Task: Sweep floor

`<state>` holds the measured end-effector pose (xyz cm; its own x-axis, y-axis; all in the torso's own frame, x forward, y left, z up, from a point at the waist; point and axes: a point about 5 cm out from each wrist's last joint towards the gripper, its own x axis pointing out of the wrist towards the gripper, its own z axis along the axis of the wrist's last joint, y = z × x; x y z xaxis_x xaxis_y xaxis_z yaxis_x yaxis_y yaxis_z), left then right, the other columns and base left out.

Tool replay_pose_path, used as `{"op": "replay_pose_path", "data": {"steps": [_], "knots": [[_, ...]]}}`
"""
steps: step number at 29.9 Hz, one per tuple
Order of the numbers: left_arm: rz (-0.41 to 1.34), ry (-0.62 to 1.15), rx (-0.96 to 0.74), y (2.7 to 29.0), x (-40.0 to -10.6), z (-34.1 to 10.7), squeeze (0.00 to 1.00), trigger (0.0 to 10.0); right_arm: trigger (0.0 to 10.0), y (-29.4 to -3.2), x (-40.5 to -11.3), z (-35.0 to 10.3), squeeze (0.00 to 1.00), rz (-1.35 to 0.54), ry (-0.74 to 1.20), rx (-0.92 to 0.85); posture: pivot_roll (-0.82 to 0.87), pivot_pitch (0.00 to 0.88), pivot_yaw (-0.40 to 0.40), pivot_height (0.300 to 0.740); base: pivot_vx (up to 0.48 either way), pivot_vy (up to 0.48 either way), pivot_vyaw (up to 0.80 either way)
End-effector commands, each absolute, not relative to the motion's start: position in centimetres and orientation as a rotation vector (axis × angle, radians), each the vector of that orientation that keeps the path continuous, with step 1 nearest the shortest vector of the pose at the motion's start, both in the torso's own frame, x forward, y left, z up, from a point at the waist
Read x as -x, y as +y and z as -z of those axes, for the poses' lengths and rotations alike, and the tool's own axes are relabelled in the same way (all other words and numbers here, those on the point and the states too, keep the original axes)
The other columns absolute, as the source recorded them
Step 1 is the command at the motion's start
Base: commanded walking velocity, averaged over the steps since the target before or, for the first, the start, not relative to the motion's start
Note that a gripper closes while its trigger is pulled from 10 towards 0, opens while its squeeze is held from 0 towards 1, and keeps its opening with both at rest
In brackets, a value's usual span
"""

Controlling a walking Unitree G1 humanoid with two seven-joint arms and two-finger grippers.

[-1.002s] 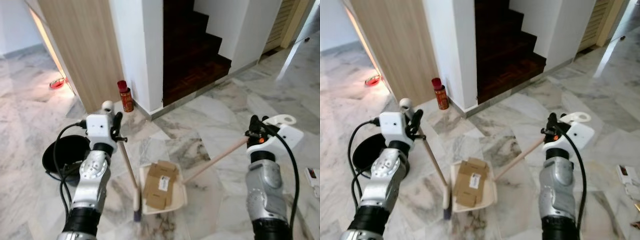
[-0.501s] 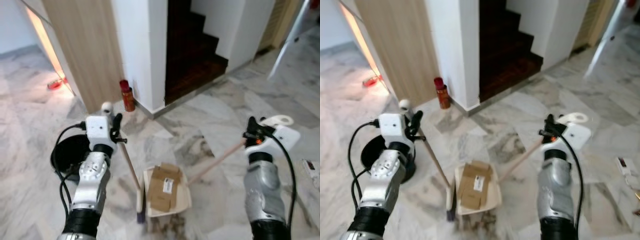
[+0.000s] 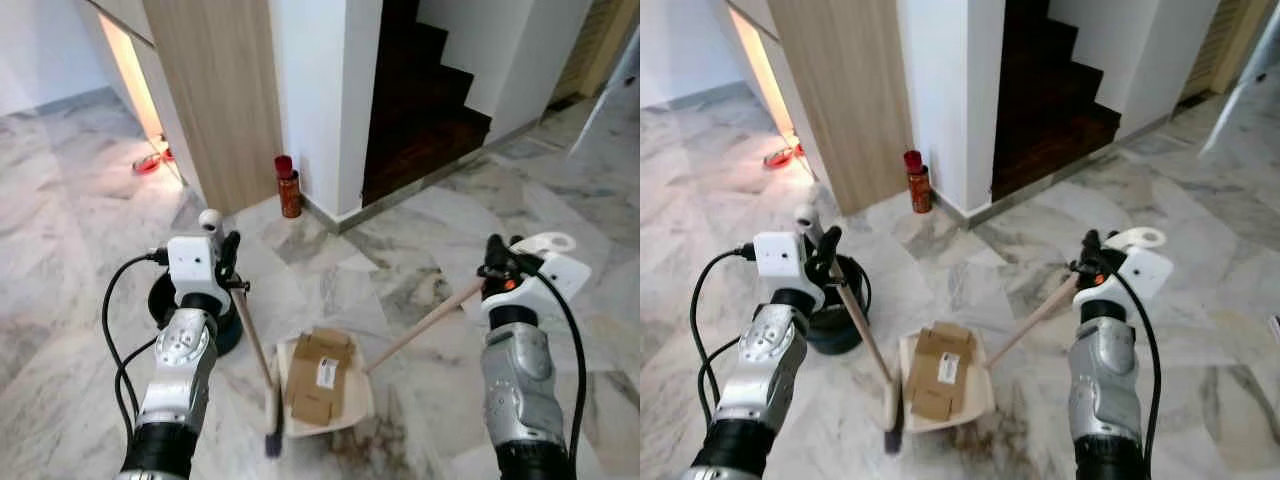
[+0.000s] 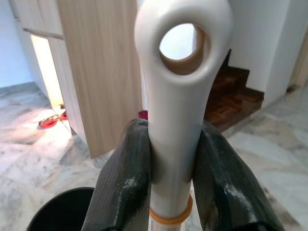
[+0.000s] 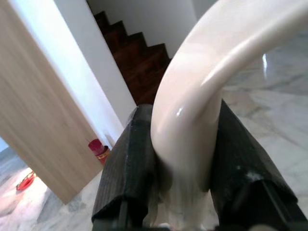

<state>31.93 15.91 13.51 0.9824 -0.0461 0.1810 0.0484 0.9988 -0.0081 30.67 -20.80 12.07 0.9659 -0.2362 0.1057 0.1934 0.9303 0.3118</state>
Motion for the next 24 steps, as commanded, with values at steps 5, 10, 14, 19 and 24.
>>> {"op": "replay_pose_path", "data": {"steps": [5, 10, 14, 19, 24], "knots": [[0.076, -0.247, 0.014, 15.35, -32.20, -15.05, 0.00, 10.0, 10.0, -21.04, -30.89, -13.39, 0.00, 0.221, -0.206, -0.349, -0.08, 0.000, 0.067, 0.740, 0.000, 0.278, 0.00], [0.077, -0.245, 0.017, 15.29, -32.14, -15.01, 0.00, 10.0, 10.0, -21.02, -30.90, -13.36, 0.00, 0.219, -0.205, -0.348, -0.08, 0.000, 0.064, 0.740, 0.000, 0.278, 0.00], [0.077, -0.247, 0.016, 15.21, -32.20, -15.09, 0.00, 10.0, 10.0, -21.03, -30.89, -13.23, 0.00, 0.217, -0.198, -0.350, -0.08, 0.000, 0.064, 0.740, 0.000, 0.278, 0.00], [0.079, -0.250, 0.017, 15.18, -32.29, -15.23, 0.00, 10.0, 10.0, -21.14, -30.90, -13.25, 0.00, 0.222, -0.198, -0.351, -0.07, 0.000, 0.062, 0.740, 0.000, 0.278, 0.00], [0.073, -0.249, 0.019, 15.30, -32.32, -15.24, 0.00, 10.0, 10.0, -21.09, -30.99, -13.20, 0.00, 0.219, -0.197, -0.353, -0.07, 0.000, 0.059, 0.740, 0.000, 0.278, 0.00]]}}
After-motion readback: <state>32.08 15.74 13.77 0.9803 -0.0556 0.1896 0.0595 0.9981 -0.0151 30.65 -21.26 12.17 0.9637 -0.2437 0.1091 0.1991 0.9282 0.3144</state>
